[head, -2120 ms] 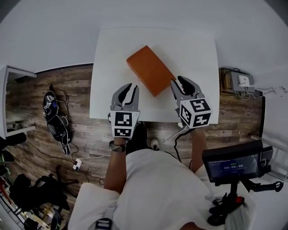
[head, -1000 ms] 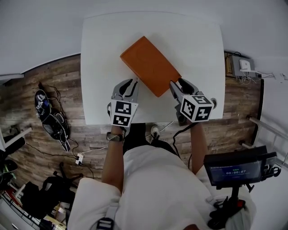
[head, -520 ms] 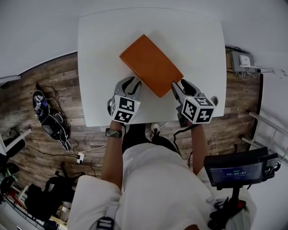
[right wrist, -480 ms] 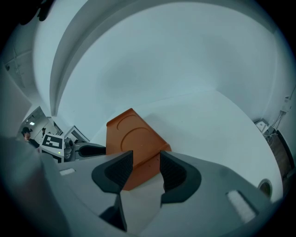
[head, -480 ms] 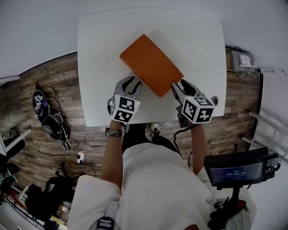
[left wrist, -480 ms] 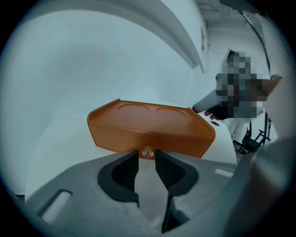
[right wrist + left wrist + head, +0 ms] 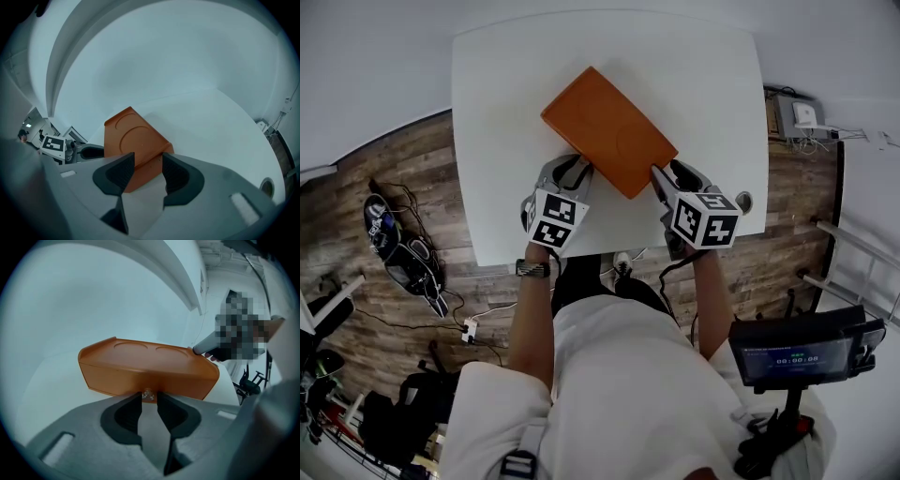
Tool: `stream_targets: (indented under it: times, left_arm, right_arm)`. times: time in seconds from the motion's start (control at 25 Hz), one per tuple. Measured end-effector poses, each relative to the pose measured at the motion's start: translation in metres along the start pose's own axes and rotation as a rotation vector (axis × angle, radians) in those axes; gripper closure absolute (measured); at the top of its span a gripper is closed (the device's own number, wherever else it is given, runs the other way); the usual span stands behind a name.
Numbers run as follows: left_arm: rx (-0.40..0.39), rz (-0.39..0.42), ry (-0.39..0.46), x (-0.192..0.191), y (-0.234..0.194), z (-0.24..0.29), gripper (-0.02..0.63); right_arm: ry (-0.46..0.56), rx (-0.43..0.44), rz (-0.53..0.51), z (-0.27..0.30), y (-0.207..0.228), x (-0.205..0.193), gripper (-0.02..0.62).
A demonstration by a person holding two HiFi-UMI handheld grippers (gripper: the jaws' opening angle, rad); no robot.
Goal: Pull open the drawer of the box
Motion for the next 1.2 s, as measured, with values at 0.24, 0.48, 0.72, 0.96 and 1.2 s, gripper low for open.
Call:
stream_targets:
  times: [0.24,0.48,0.72,0.96,1.2]
  left_arm:
    - [0.024,0.009,0.001,0.002,0.0,0.001,0.531]
    - [0.02,-0.008,0.005,0.003,0.0,0.002,0.532]
    - [0.02,-0.02,0.01,0.003,0.0,0.001,0.534]
    - [0.032,-0.037,0.001,-0.002,0.0,-0.005,0.534]
    - [0.051,-0.051,-0.004,-0.008,0.002,-0.011,0.534]
  right_arm:
    - [0.014,-0.009,0.011,-0.001,0.003,0.001,0.403]
    - [0.024,-0.014,0.019,-0.001,0.004,0.002,0.402]
    - [0.028,-0.02,0.021,-0.001,0.005,0.003,0.402]
    - [0.032,-0.024,0.02,-0.001,0.006,0.004,0.402]
    - [0.028,-0.029,0.012,-0.001,0.006,0.005,0.402]
Point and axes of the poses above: the fingertips, and each gripper's own axes: z forward along the fingers, y to its right, x out of its top, the point moved 6 cm from there along -z, backward along the fingers, and after that the axes turned 12 degrees about z, right-handed, at the moved point
